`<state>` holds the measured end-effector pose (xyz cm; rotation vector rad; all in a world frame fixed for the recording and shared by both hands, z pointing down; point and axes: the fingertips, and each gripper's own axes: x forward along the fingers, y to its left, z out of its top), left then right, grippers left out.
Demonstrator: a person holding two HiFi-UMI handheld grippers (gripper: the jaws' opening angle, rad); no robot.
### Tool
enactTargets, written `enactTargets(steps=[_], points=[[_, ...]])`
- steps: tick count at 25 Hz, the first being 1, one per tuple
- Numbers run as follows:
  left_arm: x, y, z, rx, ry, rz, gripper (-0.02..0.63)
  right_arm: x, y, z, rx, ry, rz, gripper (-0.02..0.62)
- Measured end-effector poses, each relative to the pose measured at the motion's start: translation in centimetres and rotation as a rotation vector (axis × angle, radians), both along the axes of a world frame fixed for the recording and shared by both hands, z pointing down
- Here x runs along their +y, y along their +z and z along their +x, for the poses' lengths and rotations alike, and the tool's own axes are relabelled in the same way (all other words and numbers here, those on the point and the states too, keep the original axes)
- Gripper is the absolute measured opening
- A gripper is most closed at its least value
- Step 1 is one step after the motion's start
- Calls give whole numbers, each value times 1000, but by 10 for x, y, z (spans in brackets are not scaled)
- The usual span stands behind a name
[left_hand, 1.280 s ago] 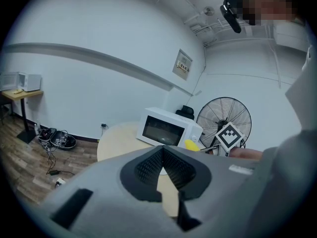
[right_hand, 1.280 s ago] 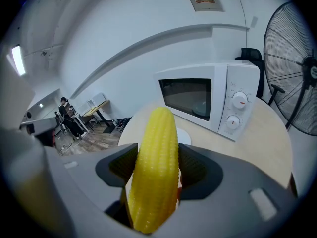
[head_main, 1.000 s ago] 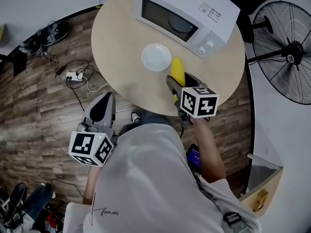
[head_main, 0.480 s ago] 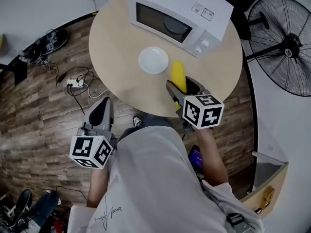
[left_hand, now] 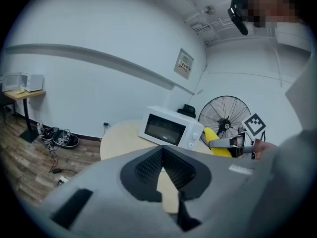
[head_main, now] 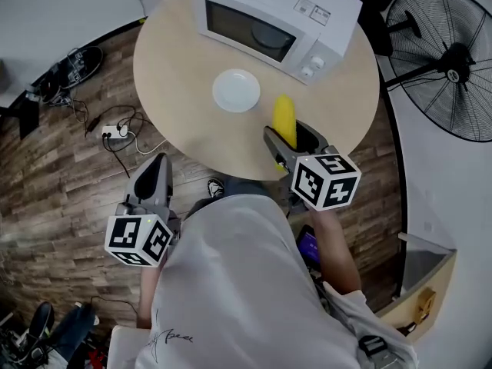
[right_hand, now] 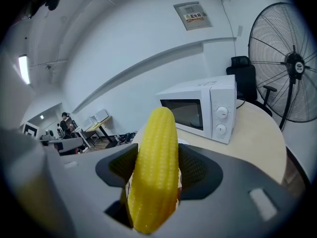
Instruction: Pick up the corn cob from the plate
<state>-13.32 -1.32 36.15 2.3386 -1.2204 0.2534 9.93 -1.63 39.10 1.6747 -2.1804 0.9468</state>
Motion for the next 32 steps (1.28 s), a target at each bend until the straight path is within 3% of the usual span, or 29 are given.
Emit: enactTargets(steps=[12, 32], points=[[5, 4, -3, -2, -6, -7, -8, 14, -19, 6, -22, 3, 82, 267], [14, 3, 3, 2, 26, 1, -8, 27, -21, 1, -32, -5, 102, 267]])
